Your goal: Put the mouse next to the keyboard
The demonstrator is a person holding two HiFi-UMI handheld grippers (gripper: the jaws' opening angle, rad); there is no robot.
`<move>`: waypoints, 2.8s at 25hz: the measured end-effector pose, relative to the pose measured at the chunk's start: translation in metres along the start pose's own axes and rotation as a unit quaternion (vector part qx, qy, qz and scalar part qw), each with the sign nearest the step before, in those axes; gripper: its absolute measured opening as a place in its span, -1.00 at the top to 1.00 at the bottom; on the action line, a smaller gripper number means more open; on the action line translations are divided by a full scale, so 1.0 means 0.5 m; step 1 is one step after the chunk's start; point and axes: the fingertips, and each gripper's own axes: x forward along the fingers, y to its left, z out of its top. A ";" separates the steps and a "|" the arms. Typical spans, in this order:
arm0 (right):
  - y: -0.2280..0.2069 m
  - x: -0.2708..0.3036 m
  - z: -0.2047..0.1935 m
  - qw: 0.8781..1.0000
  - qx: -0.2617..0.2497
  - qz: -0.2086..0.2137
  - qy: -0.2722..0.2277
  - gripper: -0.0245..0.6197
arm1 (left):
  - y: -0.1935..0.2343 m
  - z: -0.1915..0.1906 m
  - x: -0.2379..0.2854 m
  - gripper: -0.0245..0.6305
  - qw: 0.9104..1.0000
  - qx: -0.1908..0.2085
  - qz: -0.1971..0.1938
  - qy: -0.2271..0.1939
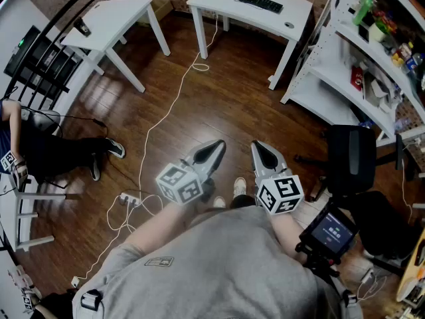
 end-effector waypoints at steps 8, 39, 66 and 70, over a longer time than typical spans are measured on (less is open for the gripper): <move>-0.015 0.132 0.025 0.997 -0.011 0.078 0.021 0.89 | 0.097 0.045 0.027 0.93 0.997 -0.001 0.074 -0.029; 0.034 0.613 0.134 1.000 0.013 -0.026 0.006 0.89 | 0.532 0.331 0.139 0.93 1.000 0.008 -0.013 0.022; -0.451 0.782 0.331 0.992 0.042 -0.111 -0.039 0.89 | 0.588 0.419 0.691 0.93 0.994 0.035 -0.080 0.073; -0.490 0.812 0.345 0.991 0.048 -0.118 -0.037 0.89 | 0.607 0.430 0.739 0.93 0.993 0.035 -0.082 0.079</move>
